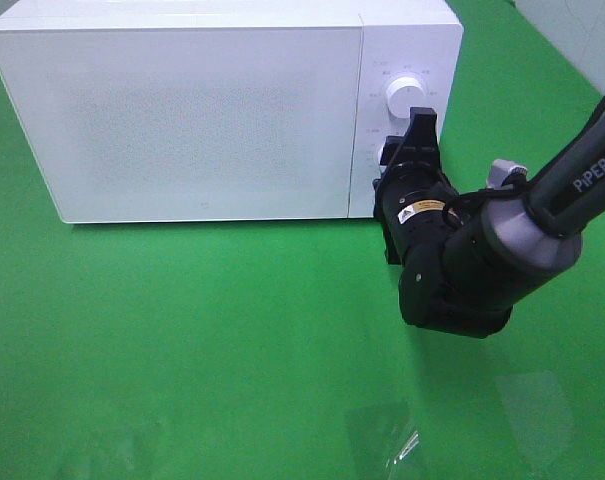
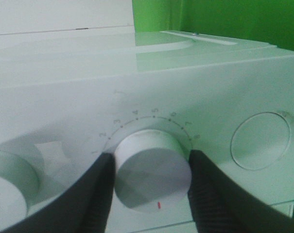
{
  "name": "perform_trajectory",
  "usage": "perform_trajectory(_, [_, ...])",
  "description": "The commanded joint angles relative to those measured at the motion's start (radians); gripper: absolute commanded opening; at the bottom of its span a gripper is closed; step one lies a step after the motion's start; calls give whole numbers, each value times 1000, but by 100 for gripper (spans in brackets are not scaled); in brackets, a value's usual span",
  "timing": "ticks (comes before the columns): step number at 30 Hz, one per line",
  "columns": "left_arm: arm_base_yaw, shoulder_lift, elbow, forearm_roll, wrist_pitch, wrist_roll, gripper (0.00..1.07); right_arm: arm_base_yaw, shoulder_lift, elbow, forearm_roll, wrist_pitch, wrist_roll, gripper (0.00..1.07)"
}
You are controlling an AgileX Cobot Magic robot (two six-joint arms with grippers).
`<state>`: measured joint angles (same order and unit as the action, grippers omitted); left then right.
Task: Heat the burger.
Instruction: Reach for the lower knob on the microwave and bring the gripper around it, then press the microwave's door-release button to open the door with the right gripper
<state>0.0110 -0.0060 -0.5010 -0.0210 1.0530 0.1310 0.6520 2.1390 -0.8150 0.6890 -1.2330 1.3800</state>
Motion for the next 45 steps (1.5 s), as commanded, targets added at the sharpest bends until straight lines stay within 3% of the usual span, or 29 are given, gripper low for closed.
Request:
perform_trajectory(1, [1,-23,2,-5,-14,-3,100,-13,-7,-29,-64,-68,-56,47])
perform_trajectory(9, [1,-23,2,-5,-14,-3,100,-13,-7,-29,-59,-63,-132,59])
perform_trajectory(13, [1,-23,2,-5,-14,-3,100,-11,-10,-17,-69,-24,-170,71])
perform_trajectory(20, [1,-23,2,-5,-14,-2,100,-10,-61,34,-80,67,-262,73])
perform_trajectory(29, [1,-23,2,-5,-14,-2,100,-12,-251,153,-210,338,-740,73])
perform_trajectory(32, [1,-23,2,-5,-14,-2,100,-13,-266,162,-219,368,-790,73])
perform_trajectory(34, [1,-23,2,-5,-14,-2,100,-13,-328,190,-230,468,-1010,73])
perform_trajectory(37, [1,-23,2,-5,-14,-2,100,-13,-364,192,-231,542,-1125,73])
perform_trajectory(42, [1,-23,2,-5,-14,-2,100,-82,-482,192,-284,786,-1407,73])
perform_trajectory(45, [1,-23,2,-5,-14,-2,100,-111,-518,192,-328,872,-1440,73])
